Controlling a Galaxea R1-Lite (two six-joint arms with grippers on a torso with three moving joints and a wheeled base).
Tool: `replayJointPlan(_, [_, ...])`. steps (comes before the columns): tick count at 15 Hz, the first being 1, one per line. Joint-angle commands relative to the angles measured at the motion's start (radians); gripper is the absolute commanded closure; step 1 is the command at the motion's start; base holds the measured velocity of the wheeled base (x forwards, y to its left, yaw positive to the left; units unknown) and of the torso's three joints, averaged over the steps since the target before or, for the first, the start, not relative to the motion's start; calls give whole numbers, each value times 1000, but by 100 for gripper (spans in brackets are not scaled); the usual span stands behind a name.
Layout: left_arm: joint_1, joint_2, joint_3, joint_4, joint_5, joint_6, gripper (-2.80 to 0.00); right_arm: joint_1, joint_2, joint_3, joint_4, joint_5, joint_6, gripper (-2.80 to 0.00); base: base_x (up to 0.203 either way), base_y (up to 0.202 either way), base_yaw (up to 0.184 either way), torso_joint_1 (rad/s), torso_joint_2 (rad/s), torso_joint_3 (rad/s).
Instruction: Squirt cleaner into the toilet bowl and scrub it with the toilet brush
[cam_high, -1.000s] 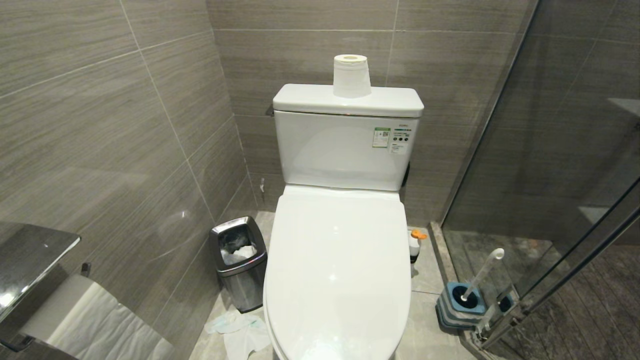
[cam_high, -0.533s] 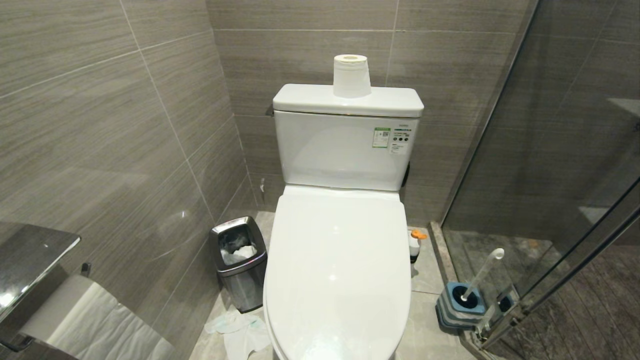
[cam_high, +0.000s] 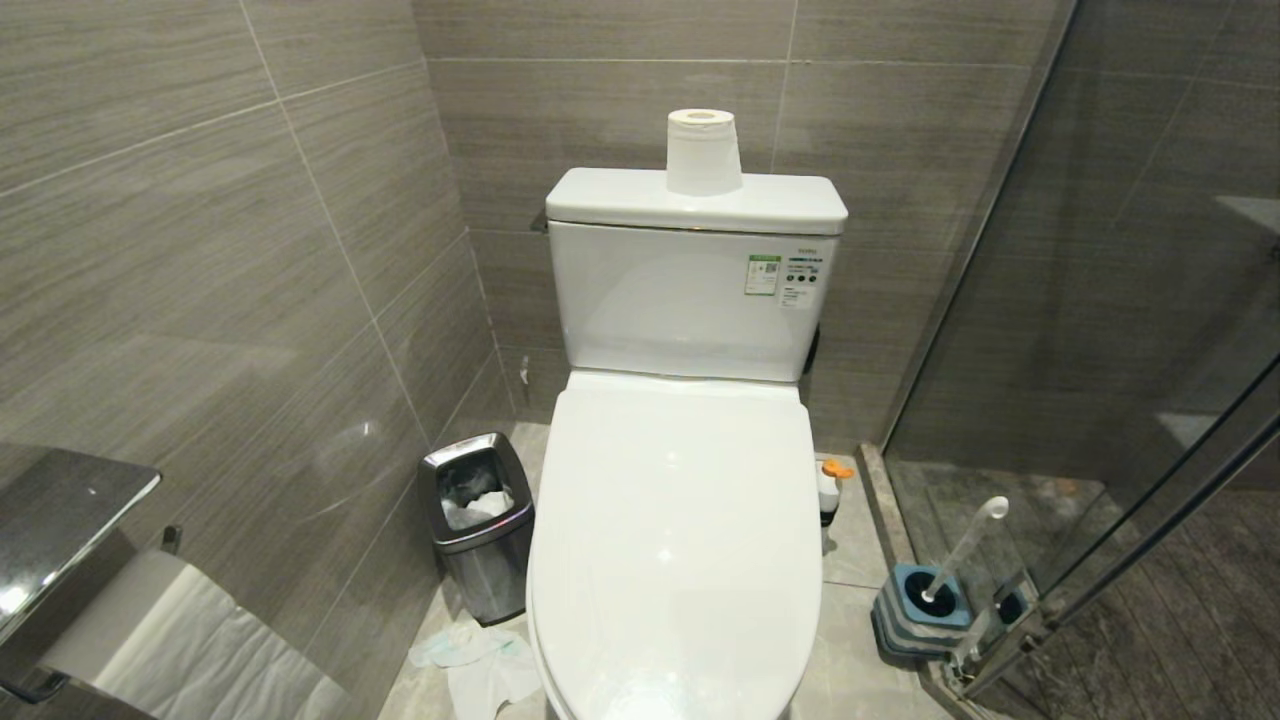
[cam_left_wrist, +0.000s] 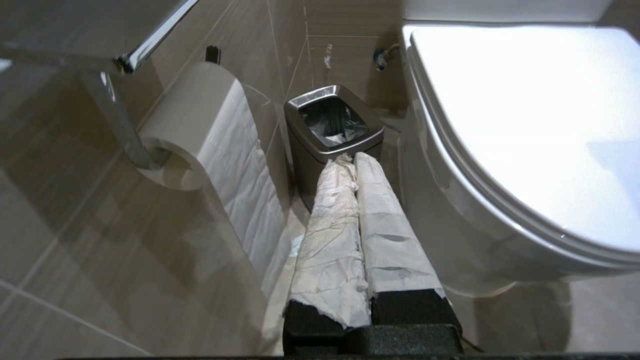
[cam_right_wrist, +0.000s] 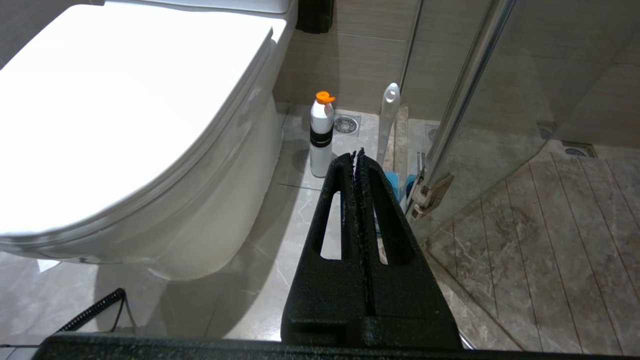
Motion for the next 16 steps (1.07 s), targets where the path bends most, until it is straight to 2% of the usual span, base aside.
replayJointPlan(1, [0, 2, 0, 6, -12, 117, 0, 0, 1, 0, 0, 0, 0, 0, 0, 0, 0, 0, 0, 0])
replayJointPlan(2, [0, 2, 0, 5, -45, 166, 0, 1, 1, 1, -2, 0, 0, 0, 0, 0, 0, 0, 0, 0])
replayJointPlan(3, [0, 2, 0, 6, -52, 167, 0, 1, 1, 6, -19, -1, 0, 0, 0, 0, 0, 0, 0, 0])
replayJointPlan(5, [0, 2, 0, 7, -48, 130, 0, 1, 1, 15, -48, -2, 2, 0, 0, 0, 0, 0, 0, 0])
replayJointPlan(8, [0, 2, 0, 7, -32, 42, 0, 1, 1, 15, -48, -2, 2, 0, 0, 0, 0, 0, 0, 0])
replayJointPlan(16, [0, 2, 0, 3, -27, 40, 0, 0, 1, 9, -30, 2, -29, 0, 0, 0, 0, 0, 0, 0])
